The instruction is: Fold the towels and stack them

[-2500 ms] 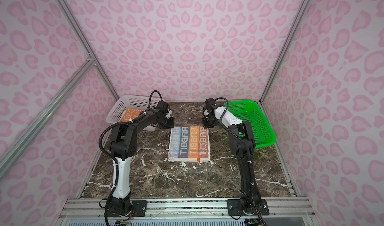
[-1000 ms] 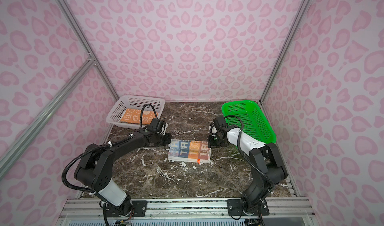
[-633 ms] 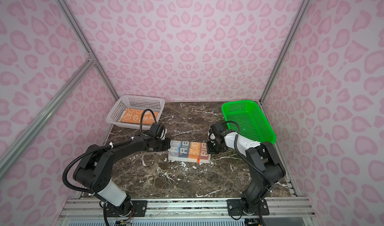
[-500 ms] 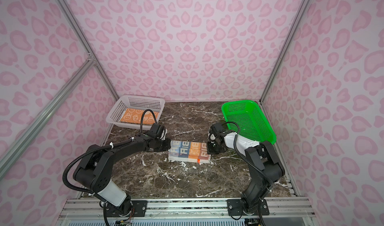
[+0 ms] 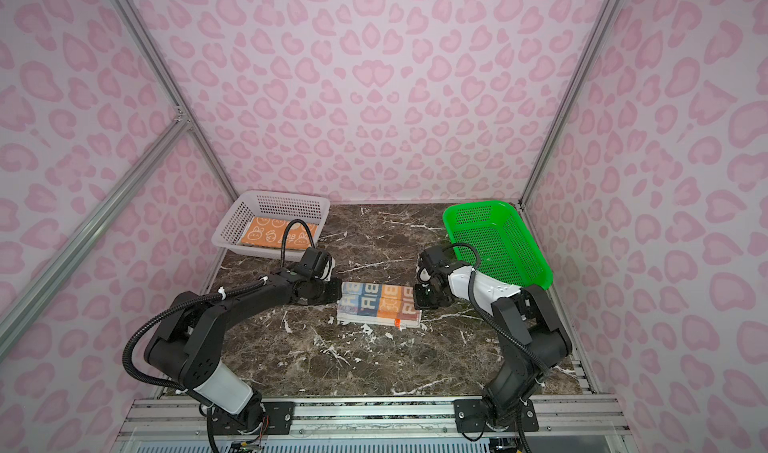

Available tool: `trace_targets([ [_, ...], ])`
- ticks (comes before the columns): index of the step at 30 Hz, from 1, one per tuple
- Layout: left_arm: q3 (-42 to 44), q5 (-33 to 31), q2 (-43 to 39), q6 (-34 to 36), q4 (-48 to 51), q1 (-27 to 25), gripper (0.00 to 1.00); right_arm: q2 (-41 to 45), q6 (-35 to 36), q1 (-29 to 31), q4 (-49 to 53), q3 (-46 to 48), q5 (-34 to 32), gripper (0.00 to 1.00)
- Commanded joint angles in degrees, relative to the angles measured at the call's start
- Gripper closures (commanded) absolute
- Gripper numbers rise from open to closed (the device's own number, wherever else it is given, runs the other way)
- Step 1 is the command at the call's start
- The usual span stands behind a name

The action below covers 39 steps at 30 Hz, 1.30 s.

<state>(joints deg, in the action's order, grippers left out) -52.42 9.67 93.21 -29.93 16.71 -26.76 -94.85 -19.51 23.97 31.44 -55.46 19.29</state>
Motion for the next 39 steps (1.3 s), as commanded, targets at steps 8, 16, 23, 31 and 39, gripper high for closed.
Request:
trace_targets([
  [8,0.36,-2.85,-3.04,-0.31,1.07,0.05,0.96,2.65,-0.07,0.29,3.35,-0.88,-3.07,1.0],
  [16,2.67,-1.32,-1.65,-1.43,-1.23,-0.7,0.96,1.03,-1.0,1.13,1.33,1.29,-3.2,1.0],
  [23,3.11,-0.79,-0.99,-1.49,-1.78,-1.84,0.77,0.45,-1.81,1.53,0.81,2.12,-3.34,0.89],
  [31,1.56,-0.1,-6.14,-0.52,-0.89,-2.42,0.36,5.74,-2.65,1.68,3.41,0.02,-3.84,0.34],
  [39,-3.2,11.46,-5.1,-6.09,-3.53,-2.48,0.28,9.79,-8.67,1.8,-3.39,0.47,6.37,0.09],
])
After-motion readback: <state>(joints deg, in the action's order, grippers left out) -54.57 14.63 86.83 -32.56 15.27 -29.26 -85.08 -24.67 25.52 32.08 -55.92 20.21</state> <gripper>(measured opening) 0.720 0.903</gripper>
